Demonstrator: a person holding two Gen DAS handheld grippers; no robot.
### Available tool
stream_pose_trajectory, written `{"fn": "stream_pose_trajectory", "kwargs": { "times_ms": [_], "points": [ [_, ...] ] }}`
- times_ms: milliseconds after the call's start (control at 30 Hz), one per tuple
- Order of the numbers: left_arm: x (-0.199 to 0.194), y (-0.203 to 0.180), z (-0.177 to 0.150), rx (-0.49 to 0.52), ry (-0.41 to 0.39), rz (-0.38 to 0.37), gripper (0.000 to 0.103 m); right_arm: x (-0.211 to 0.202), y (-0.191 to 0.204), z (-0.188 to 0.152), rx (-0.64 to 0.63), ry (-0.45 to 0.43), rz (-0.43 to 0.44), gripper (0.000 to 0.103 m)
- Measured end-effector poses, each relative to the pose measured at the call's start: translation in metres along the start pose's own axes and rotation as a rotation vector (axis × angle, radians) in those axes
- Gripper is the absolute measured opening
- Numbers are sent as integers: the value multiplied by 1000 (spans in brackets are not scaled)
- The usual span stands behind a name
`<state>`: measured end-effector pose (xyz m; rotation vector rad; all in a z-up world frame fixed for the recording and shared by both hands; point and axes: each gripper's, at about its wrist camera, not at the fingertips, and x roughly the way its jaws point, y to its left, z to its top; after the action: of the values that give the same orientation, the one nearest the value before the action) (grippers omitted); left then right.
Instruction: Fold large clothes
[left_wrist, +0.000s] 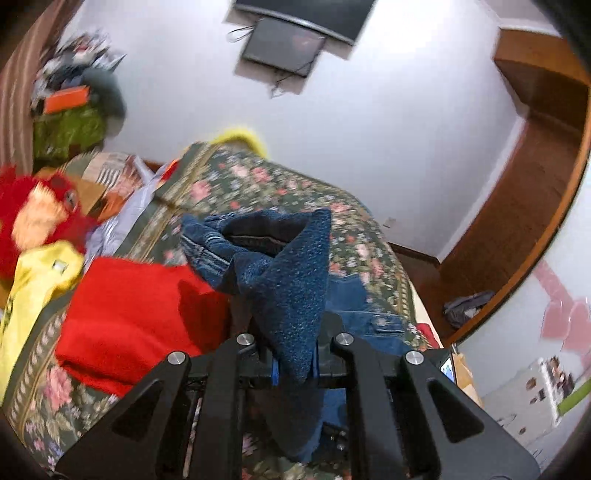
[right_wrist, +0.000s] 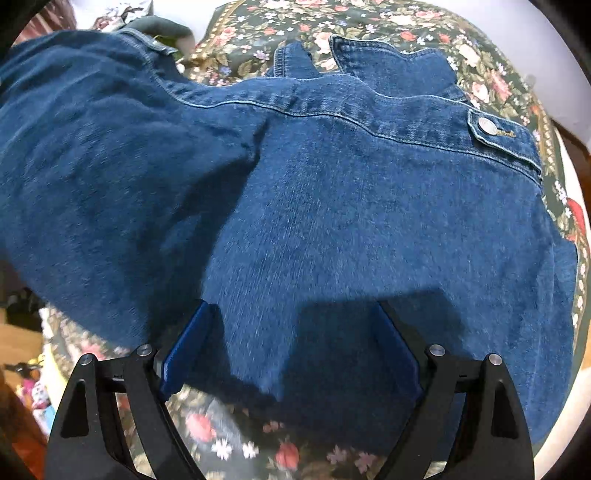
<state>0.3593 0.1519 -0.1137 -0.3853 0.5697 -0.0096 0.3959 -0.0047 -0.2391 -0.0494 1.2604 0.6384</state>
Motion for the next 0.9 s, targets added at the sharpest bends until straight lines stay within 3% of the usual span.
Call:
{"fn": "stream_pose_trajectory", "kwargs": {
  "times_ms": [100, 233, 367, 467, 567, 667, 767, 867, 900],
  "points": [
    [6, -38, 3, 65, -7, -25, 11, -30, -27, -10, 46, -62, 12, 86],
    [25, -103, -3, 146, -4, -92, 11, -79, -70, -34, 101, -166, -41, 86],
    [53, -171, -26, 210, 60, -201, 11, -116, -117, -62, 174, -224, -140, 86],
    [79, -212, -58, 282, 156, -279, 11, -136, -154, -89, 234, -232, -259, 86],
    [113, -233, -100, 348, 336, -322, 11, -145, -177, -109, 282, -219, -294, 86],
    [138, -240, -140, 414, 506, -319, 15, -147, -194, -131, 330, -198, -305, 86],
    [130, -243, -151, 459, 513, -302, 20, -156, -195, -140, 331, -198, -304, 86],
    [113, -241, -139, 462, 518, -341, 35, -160, -184, -140, 315, -220, -294, 86],
    [107, -240, -133, 456, 517, -351, 45, -162, -180, -137, 307, -233, -289, 86]
  ]
}}
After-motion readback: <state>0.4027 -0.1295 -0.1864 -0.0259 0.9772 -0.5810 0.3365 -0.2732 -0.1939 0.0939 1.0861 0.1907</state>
